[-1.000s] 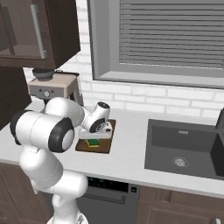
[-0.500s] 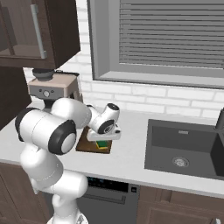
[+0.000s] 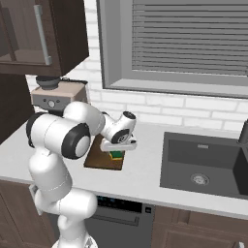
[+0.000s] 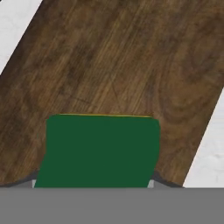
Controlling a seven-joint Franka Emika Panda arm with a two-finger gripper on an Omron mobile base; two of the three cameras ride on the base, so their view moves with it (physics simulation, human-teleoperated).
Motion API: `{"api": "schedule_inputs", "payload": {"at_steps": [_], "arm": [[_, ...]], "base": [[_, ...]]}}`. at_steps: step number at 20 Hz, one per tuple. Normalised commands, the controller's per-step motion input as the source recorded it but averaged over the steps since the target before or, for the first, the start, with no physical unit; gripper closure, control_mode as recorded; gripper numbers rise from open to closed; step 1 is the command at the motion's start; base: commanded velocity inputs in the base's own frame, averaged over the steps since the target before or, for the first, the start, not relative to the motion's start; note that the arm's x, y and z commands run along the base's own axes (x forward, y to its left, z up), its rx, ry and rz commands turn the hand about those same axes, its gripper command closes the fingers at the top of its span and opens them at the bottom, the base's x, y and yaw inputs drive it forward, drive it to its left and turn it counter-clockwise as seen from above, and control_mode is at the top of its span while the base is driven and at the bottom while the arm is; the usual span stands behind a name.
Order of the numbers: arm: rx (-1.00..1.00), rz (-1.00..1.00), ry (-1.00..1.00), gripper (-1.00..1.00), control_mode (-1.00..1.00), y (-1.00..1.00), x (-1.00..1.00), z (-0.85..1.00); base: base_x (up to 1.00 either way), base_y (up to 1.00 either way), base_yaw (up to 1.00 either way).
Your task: Pick up the sponge from the counter and clean the cutting board by briefly scrubbing or pressing down on the cutting board. Once finished, release the sponge.
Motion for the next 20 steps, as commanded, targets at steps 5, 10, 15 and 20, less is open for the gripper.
{"api": "schedule_inputs", "payload": {"at_steps": [5, 10, 15, 20], "arm": [[0.04, 0.00, -0.01, 1.00, -1.00, 0.00, 0.71, 0.00], [0.01, 0.00, -0.03, 1.00, -1.00, 0.00, 0.85, 0.00], [0.00, 0.00, -0.01, 1.00, -1.00, 0.00, 0.76, 0.00], [0.00, 0.00, 0.00, 1.00, -1.00, 0.02, 0.35, 0.00]], "base": [[0.00, 0.00, 0.00], [0.00, 0.00, 0.00], [0.00, 0.00, 0.00], [0.00, 0.00, 0.00]]}}
